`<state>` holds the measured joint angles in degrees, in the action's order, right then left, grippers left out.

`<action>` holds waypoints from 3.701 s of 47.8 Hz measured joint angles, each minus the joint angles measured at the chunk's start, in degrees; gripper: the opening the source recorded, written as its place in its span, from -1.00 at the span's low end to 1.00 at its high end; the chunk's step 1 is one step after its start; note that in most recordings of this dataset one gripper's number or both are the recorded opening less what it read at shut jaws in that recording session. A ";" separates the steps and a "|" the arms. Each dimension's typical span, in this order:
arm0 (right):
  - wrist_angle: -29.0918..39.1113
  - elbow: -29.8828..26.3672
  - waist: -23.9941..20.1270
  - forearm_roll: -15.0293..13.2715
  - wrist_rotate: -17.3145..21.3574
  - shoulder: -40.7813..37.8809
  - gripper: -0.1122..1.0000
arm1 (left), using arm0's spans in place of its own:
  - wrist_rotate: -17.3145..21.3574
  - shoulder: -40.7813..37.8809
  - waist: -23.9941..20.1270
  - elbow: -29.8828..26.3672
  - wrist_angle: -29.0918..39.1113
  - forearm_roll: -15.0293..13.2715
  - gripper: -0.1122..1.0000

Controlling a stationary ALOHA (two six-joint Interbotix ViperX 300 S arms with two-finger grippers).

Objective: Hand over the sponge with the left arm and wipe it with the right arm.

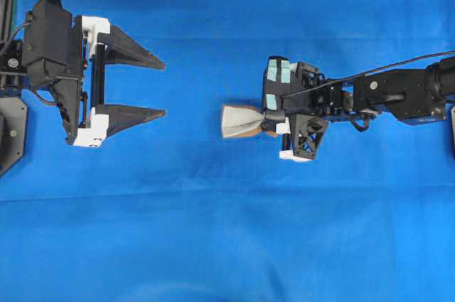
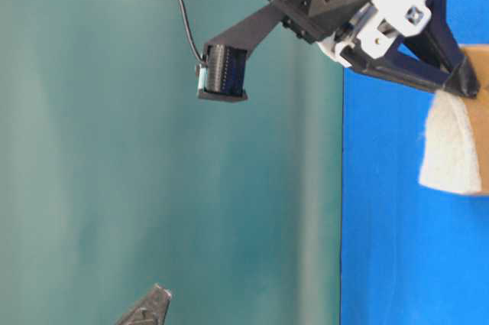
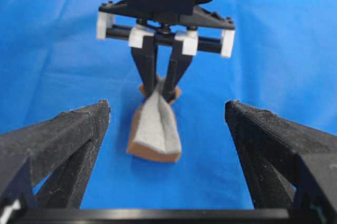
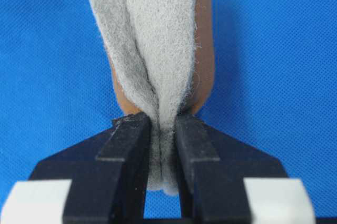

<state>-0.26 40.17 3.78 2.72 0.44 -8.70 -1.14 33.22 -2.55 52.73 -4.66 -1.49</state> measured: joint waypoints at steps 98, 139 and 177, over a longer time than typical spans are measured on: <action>2.46 -1.23 -7.12 -5.01 7.91 0.00 -0.45 | 0.00 0.09 0.00 0.44 0.00 0.00 0.82; 3.34 -0.79 13.27 -15.82 7.03 0.35 -0.45 | 0.00 0.00 0.09 0.44 0.00 0.00 0.82; 2.20 -0.88 -12.30 -8.88 14.33 0.44 -0.45 | 0.35 -0.09 0.09 0.44 0.00 0.00 0.82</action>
<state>1.93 39.29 -8.53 -6.15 14.77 -8.26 -0.79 33.13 -2.46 53.17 -4.66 -1.49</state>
